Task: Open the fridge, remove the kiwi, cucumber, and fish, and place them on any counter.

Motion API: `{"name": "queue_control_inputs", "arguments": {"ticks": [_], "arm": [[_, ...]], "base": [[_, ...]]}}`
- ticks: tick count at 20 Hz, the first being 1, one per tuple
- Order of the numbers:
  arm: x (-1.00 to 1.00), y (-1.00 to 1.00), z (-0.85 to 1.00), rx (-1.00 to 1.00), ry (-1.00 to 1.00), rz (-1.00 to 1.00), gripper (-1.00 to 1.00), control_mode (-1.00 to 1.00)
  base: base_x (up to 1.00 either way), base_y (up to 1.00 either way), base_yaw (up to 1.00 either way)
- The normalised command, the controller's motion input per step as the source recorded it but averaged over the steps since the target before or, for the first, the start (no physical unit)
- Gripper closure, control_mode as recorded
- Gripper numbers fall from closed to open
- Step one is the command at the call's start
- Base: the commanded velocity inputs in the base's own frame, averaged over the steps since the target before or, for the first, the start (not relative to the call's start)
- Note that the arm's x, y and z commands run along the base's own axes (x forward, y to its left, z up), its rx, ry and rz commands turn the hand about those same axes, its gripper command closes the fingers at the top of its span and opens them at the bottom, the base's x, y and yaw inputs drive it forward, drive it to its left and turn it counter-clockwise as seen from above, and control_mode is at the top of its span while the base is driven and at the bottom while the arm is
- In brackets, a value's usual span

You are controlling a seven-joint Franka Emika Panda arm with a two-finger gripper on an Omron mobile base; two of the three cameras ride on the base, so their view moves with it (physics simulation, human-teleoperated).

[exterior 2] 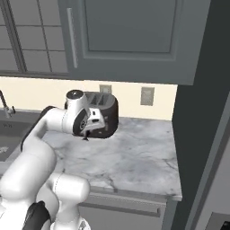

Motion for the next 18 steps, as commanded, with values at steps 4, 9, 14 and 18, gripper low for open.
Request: {"name": "queue_control_inputs", "arguments": {"ticks": [4,9,14,18], "arm": [[0.3,0.0,-0.71,-0.03,0.05,0.09,1.0,-1.0],[0.29,0.0,-0.65,-0.02,0.05,0.1,1.0,-1.0],[0.3,0.0,-0.41,0.0,0.07,0.05,1.0,-1.0],[0.3,0.0,-0.33,0.0,0.06,0.02,1.0,-1.0]], "base": [[0.0,0.0,0.0],[0.0,0.0,0.0],[0.0,0.0,0.0],[0.0,0.0,0.0]]}}
